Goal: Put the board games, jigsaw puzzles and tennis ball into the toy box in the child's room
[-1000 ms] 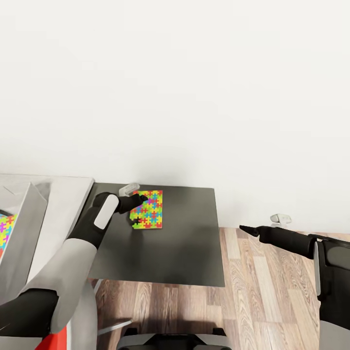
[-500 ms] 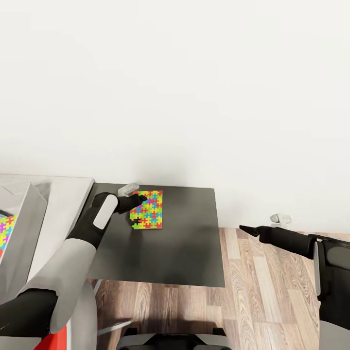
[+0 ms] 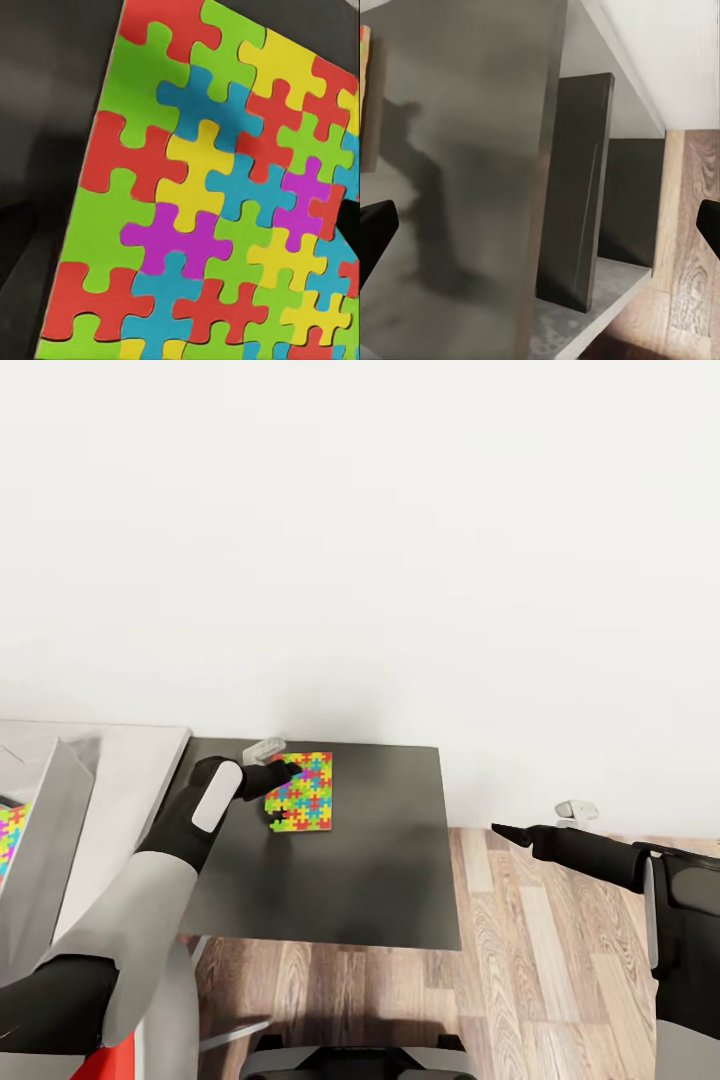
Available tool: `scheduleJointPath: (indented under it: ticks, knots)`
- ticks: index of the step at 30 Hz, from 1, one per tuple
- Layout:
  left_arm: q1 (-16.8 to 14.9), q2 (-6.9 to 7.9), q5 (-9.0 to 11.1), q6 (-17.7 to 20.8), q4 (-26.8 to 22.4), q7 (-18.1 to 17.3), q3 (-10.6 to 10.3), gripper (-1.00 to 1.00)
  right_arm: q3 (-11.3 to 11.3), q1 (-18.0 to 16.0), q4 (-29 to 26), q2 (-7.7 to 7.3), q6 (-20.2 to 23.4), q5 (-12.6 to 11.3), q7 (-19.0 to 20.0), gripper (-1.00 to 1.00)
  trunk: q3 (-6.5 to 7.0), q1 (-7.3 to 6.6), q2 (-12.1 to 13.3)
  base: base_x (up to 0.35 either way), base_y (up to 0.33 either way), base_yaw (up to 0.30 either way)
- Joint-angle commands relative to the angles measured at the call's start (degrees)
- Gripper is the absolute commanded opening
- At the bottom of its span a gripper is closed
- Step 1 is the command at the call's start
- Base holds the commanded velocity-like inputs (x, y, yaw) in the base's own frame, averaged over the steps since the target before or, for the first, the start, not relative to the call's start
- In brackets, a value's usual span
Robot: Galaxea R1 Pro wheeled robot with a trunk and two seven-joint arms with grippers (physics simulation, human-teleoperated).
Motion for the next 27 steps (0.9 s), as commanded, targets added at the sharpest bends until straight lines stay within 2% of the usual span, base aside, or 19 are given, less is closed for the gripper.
scheduleJointPath:
  ticks: [1,11,19,27]
  knots:
    - [0.0,0.02,0.6,0.1,-0.1,0.6,-0.1,1.00,-0.1,-0.1,-0.1,0.01,0.3,0.6,0.6,1.00,-0.08,0.03,-0.1,0.000,0.000,-0.126]
    - [0.0,0.02,0.6,0.1,-0.1,0.6,-0.1,1.00,-0.1,-0.1,0.0,0.05,0.3,0.6,0.6,1.00,-0.08,0.03,-0.1,0.000,0.000,-0.169]
    - [0.0,0.02,0.6,0.1,-0.1,0.6,-0.1,1.00,-0.1,-0.1,0.0,0.10,0.3,0.6,0.6,1.00,-0.08,0.03,-0.1,-0.005,-0.001,-0.052]
    - [0.0,0.02,0.7,0.1,-0.1,0.6,-0.2,1.00,-0.1,0.0,0.0,0.12,0.3,0.6,0.6,1.00,-0.08,0.03,-0.1,-0.127,-0.028,-0.012]
